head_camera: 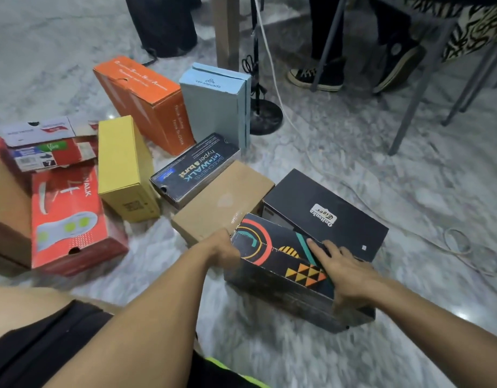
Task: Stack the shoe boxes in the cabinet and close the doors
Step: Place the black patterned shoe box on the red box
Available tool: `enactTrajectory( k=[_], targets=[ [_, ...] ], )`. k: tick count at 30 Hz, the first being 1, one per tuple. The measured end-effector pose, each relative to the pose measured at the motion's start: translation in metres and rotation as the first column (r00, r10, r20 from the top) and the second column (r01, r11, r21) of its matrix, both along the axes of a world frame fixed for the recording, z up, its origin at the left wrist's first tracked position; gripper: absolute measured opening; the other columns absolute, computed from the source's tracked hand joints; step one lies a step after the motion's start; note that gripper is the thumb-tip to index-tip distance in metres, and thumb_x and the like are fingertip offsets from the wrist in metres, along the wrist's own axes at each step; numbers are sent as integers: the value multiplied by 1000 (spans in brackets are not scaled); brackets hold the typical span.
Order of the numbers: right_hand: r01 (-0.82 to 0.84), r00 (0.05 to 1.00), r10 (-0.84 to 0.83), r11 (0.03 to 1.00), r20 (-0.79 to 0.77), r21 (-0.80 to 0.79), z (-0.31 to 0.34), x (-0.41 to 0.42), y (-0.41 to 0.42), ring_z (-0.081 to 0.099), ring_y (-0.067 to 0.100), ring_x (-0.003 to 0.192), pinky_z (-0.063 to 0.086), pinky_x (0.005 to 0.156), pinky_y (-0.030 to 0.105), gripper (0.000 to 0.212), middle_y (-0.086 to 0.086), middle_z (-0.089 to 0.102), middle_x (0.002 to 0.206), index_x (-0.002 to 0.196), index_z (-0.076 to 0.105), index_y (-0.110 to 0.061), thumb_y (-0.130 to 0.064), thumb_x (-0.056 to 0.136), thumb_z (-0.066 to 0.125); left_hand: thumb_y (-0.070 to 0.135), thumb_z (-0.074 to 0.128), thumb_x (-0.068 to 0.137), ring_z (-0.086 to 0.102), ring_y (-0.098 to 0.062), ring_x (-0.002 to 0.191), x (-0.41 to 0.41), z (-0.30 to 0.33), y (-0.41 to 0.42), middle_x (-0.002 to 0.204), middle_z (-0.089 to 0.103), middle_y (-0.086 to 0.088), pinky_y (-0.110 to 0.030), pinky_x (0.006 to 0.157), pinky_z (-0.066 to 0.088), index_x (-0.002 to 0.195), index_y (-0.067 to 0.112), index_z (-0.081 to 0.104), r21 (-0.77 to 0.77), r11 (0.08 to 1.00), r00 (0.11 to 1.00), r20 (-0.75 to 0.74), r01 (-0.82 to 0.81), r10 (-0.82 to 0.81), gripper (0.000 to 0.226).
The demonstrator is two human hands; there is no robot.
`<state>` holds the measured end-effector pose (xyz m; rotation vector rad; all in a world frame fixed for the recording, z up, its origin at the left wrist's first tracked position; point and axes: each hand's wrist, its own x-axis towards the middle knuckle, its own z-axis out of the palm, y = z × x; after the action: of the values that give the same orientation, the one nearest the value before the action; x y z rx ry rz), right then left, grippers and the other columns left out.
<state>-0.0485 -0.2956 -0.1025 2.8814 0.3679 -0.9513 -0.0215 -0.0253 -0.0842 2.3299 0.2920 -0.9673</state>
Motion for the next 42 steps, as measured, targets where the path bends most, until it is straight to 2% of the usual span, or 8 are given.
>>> enactTrajectory(
  k=[6,11,18,26,29,33,39,42],
  targets=[
    [187,979,-190,981,66,48,1,26,-20,2,34,148,34,109,58,127,1,-9,161,152,-1,-34,-40,57,83,15,62,49,48,-21,63,-6,-9,12,78,54,-10,-20,46,38,91,8,52,-70,987,989,3,-148,149,44],
    [603,774,-634,734,-6,313,-11,14,-43,57,28,107,55,74,33,119,7,51,126,144,22,-23,-48,51,90,0,66,69,59,-29,93,-11,-2,6,106,62,-14,-24,59,45,113,12,47,-216,948,972,-29,-234,233,49],
    [620,557,-831,423,9,661,2,20,-41,56,29,116,52,91,49,126,4,55,130,140,28,-20,-56,35,89,-6,66,68,59,-26,95,-1,20,7,90,61,-7,-30,72,50,110,11,51,-351,872,908,119,-341,403,48],
    [334,323,-946,123,9,934,75,55,7,60,14,91,49,80,32,84,-4,57,106,112,48,-14,-60,53,86,-15,66,71,64,-18,82,13,86,36,93,68,-3,-22,63,54,127,23,55,-691,654,737,262,-307,623,69],
    [236,375,-927,76,-19,969,100,73,36,63,16,92,53,81,34,65,-1,63,104,103,57,-17,-52,57,86,-6,75,58,66,-24,102,12,115,64,105,70,-4,-37,86,55,130,26,54,-710,653,643,376,-263,668,81],
    [21,574,-819,20,4,1000,132,94,79,68,17,90,56,82,32,42,2,71,99,101,64,-18,-21,66,87,4,84,51,67,-18,96,6,151,112,112,65,-4,-25,71,56,131,14,47,-710,642,502,458,-290,734,90],
    [-49,872,-489,-31,27,998,179,109,152,62,-4,103,52,77,13,77,-5,60,127,137,49,-18,-17,69,85,25,92,38,63,-17,112,-35,200,190,134,55,-5,-35,96,51,148,11,29,-773,551,357,442,-314,823,128],
    [-71,963,-252,85,90,994,203,104,189,61,7,111,58,77,26,90,-11,60,125,130,54,-27,-37,50,94,22,92,50,66,-14,110,-67,221,220,126,64,1,-28,92,52,140,13,41,-759,593,421,461,-269,781,105]
  ],
)
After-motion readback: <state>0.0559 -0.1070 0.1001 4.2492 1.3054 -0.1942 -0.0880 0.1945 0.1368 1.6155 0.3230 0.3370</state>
